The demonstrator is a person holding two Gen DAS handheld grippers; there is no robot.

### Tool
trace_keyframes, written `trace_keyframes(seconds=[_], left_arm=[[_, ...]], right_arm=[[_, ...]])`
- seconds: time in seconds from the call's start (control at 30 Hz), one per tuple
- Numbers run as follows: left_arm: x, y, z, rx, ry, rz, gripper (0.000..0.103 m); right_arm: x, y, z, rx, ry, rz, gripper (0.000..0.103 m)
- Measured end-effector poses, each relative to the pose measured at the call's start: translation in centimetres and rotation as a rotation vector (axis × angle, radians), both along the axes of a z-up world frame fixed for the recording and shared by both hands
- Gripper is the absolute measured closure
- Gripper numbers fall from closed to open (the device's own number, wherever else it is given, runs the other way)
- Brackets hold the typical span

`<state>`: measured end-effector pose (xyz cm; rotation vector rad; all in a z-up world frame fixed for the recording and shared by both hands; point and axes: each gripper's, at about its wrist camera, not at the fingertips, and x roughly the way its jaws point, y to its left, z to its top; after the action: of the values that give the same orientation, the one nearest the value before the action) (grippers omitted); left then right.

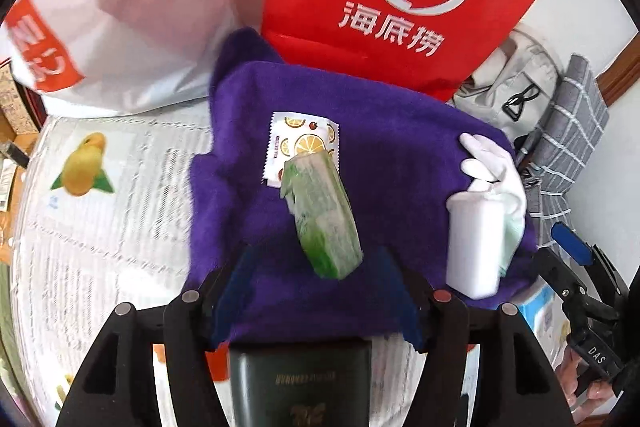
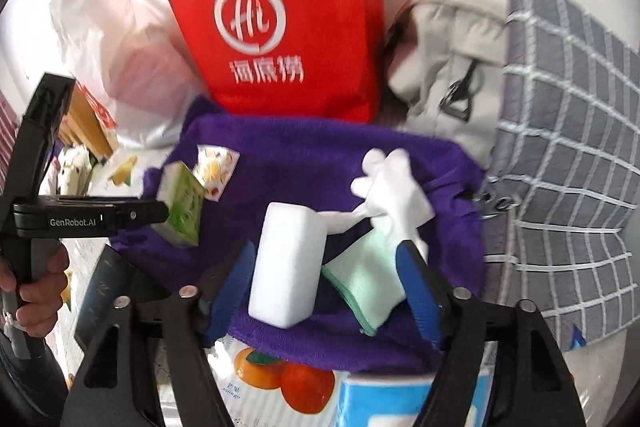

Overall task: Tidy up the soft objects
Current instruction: 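Carry the wipes pack with the left gripper while the right gripper carries the sponge to the towel, then lower the left gripper onto the yellow mesh-pocket bag and close it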

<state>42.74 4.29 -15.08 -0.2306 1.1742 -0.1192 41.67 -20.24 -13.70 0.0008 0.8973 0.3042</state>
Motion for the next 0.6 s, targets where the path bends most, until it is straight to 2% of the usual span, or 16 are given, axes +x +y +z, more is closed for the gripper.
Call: trace_keyframes(seconds=[0.27,0.5,0.6], left_arm=[[-5.8,0.8,3.2,-0.014,-0.073,0.021,0.040],[-11.6,1.3,5.3,-0.026,-0.143,0.030,0.040],[-14.1,1.2,5.7,-0.037,-0.158,0.024,0.040]], right_arm=[[-5.4,-0.8,2.2,0.037,-0.028,-0.034,0.030],[-11.5,-2.1,1.7,0.142,0.028,-0.065,0.030],[-14.2,-2.3,1.1,0.133,0.041,-0.070,0.030]])
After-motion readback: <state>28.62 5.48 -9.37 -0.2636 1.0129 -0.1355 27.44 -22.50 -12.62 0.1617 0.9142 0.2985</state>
